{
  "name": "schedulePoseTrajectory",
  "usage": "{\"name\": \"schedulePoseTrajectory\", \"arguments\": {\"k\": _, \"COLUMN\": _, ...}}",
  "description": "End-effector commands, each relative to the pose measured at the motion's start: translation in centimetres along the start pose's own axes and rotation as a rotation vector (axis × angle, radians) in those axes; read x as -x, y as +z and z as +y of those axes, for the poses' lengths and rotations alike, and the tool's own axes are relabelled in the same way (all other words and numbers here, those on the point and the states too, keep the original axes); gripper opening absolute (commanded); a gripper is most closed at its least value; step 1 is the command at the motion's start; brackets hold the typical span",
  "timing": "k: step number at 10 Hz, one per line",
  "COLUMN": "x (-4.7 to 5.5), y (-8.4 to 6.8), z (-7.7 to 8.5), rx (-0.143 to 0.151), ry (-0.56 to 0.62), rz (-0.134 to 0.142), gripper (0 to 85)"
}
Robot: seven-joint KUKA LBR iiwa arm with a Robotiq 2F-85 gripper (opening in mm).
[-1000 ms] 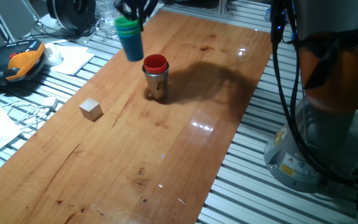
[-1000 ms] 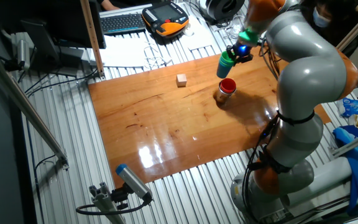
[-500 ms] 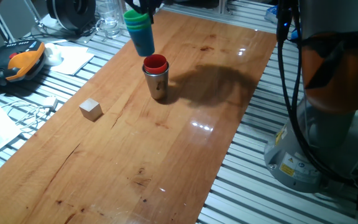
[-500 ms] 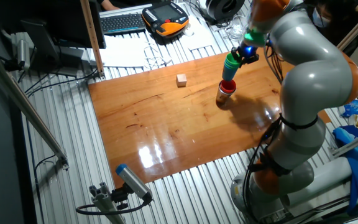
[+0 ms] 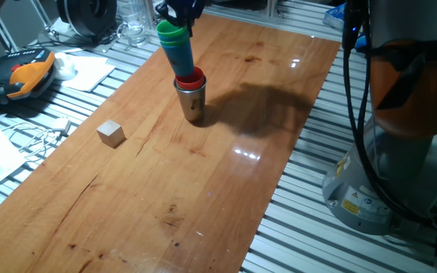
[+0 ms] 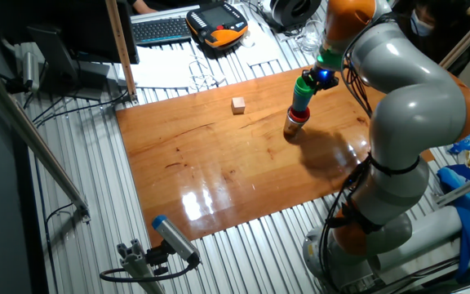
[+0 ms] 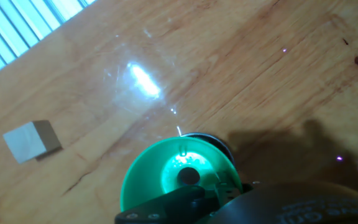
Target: Stack the cups
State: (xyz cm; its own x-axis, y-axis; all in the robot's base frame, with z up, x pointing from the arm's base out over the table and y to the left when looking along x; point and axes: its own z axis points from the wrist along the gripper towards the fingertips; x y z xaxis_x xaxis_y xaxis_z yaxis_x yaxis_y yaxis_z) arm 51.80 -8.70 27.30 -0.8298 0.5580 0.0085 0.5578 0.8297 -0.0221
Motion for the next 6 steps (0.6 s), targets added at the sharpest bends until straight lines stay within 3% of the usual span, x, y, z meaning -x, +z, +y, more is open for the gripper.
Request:
{"name": "schedulePoseTrajectory", "arguments": {"k": 1, "x": -0.2, "y": 0.2, "z": -0.1, "rx": 0.0, "ry": 0.0, "rz": 0.0, "gripper": 0.0}}
{"name": "schedulePoseTrajectory", "arguments": {"k": 6, "x": -1.0, "y": 2.4, "z": -0.6, "rx": 0.023, "ry": -0.002, "rz": -0.029, "gripper": 0.0}}
